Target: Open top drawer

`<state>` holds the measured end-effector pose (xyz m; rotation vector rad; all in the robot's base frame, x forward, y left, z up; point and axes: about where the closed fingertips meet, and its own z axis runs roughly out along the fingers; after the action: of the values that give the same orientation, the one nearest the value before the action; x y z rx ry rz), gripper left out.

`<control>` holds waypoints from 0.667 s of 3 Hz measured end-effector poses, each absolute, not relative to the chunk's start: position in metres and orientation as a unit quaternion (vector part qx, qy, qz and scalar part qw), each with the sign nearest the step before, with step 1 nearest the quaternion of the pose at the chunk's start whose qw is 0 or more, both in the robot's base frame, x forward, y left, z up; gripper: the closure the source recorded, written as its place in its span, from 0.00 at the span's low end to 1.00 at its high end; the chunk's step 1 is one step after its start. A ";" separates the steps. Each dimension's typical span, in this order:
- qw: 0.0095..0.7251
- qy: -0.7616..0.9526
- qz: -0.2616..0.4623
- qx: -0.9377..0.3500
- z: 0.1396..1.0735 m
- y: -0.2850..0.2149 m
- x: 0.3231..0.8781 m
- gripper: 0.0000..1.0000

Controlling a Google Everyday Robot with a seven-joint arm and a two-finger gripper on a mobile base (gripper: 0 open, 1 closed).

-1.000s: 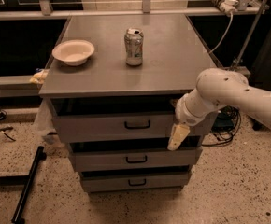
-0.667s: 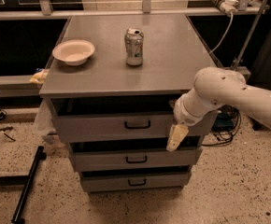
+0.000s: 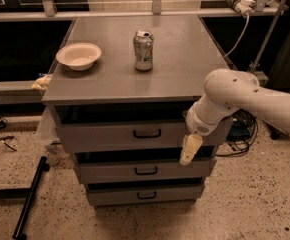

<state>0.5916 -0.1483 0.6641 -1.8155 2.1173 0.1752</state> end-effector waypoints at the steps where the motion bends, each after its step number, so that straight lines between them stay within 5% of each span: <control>1: 0.153 0.751 0.074 -0.638 0.664 -0.150 0.584 0.00; 2: 0.140 0.752 0.089 -0.638 0.671 -0.151 0.572 0.00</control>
Offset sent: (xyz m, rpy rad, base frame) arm -0.0417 -0.0059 0.0246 0.0112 0.1444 0.0179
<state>0.5721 -0.1509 0.6708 -1.8448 2.1721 0.2568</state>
